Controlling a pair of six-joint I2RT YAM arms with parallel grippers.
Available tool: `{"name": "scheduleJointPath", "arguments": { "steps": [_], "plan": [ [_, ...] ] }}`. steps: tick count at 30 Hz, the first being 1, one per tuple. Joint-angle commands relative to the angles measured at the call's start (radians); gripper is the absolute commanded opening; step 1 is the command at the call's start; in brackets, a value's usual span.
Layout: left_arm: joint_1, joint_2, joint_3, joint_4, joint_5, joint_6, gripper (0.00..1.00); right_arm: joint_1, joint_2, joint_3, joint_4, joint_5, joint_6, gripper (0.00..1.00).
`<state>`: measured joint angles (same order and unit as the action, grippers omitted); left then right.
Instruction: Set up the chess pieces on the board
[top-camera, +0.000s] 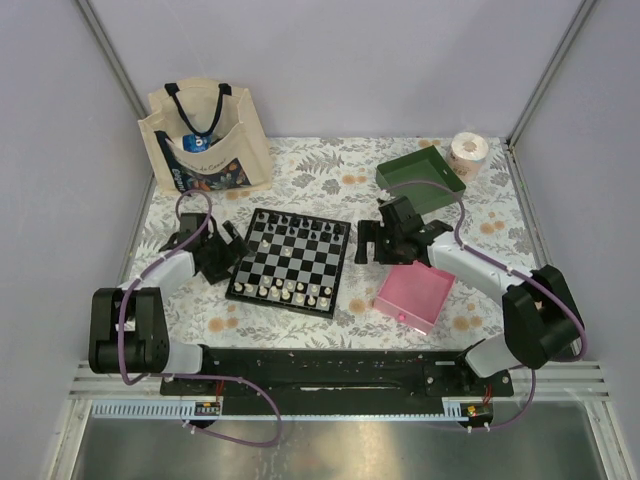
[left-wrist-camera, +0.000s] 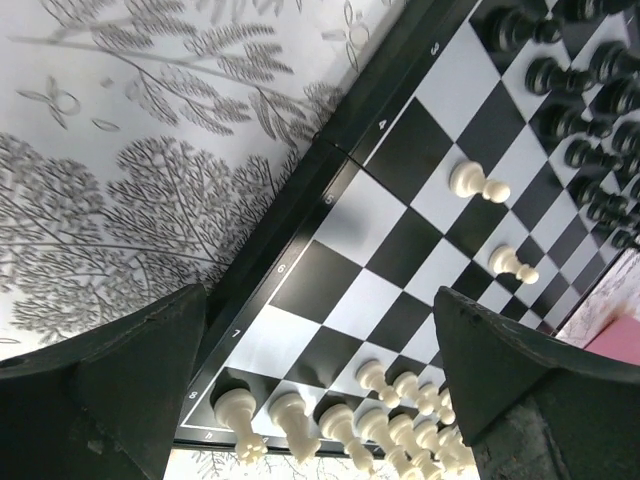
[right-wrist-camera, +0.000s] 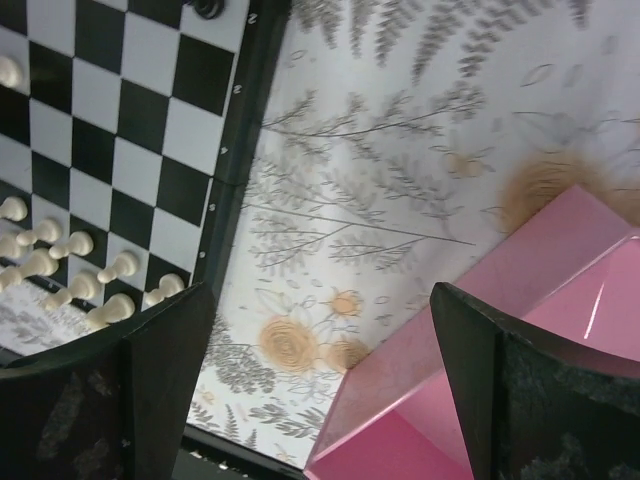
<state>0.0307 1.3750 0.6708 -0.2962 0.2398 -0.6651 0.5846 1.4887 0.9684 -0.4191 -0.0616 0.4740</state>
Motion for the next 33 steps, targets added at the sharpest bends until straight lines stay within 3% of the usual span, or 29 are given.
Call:
{"name": "scheduleJointPath", "arguments": {
  "steps": [1, 7, 12, 15, 24, 33],
  "plan": [
    [-0.025, -0.031, -0.010, -0.004, -0.003, -0.016, 0.99, -0.052, -0.064, 0.006, -0.064, 0.086, -0.080, 1.00],
    [-0.025, -0.068, 0.171, -0.130, -0.137, 0.068, 0.99, -0.052, -0.094, 0.041, -0.023, -0.127, -0.097, 1.00],
    [-0.023, -0.047, 0.337, -0.170, -0.166, 0.186, 0.99, -0.051, -0.105, 0.050, 0.000, -0.176, -0.089, 0.97],
    [-0.093, 0.013, 0.430, -0.227, -0.235, 0.234, 0.97, -0.051, -0.111, 0.050, 0.013, -0.205, -0.077, 0.98],
    [-0.233, 0.119, 0.429, -0.233, -0.327, 0.248, 0.85, -0.051, -0.131, 0.044, 0.005, -0.216, -0.078, 0.99],
    [-0.296, 0.214, 0.484, -0.271, -0.410, 0.243, 0.75, -0.051, -0.148, 0.046, 0.002, -0.213, -0.069, 0.99]
  ]
}}
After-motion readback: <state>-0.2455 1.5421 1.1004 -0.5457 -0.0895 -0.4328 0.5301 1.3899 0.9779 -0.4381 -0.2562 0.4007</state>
